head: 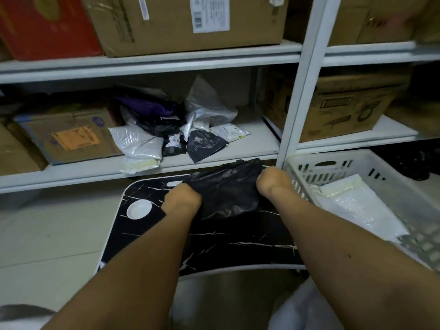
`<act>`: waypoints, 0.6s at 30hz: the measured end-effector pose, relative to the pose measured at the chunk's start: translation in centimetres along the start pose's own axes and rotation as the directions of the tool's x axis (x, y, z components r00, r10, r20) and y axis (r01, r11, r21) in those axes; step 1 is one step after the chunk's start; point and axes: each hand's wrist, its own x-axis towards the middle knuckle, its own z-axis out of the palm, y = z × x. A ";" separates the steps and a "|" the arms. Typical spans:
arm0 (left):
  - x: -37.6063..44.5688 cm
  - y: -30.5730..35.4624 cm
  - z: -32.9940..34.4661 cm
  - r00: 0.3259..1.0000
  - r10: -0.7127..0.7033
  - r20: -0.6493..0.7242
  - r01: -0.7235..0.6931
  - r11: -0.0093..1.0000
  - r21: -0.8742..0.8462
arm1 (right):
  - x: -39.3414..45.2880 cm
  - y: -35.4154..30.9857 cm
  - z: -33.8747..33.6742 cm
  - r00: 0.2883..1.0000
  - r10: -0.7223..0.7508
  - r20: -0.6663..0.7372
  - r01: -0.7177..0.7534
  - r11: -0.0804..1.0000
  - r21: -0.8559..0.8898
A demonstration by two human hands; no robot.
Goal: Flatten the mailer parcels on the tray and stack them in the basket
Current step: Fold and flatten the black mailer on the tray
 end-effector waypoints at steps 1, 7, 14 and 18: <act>-0.6 1.5 -0.3 1.000 0.026 -0.013 -0.026 1.000 -0.001 | 0.3 0.6 -1.5 0.999 0.002 -0.032 -0.002 1.000 -0.003; -3.9 10.0 0.2 0.972 0.232 -0.027 -0.229 0.970 0.078 | 2.0 5.2 -8.9 0.975 0.085 -0.206 -0.090 0.996 -0.015; -7.5 19.9 4.1 0.895 0.417 0.156 -0.443 0.868 0.223 | 3.3 13.8 -13.9 0.947 0.211 -0.241 -0.238 0.967 -0.090; -9.2 24.7 8.5 0.751 0.550 0.366 -0.655 0.691 0.306 | 3.5 20.6 -15.7 0.924 0.302 -0.235 -0.341 0.929 -0.146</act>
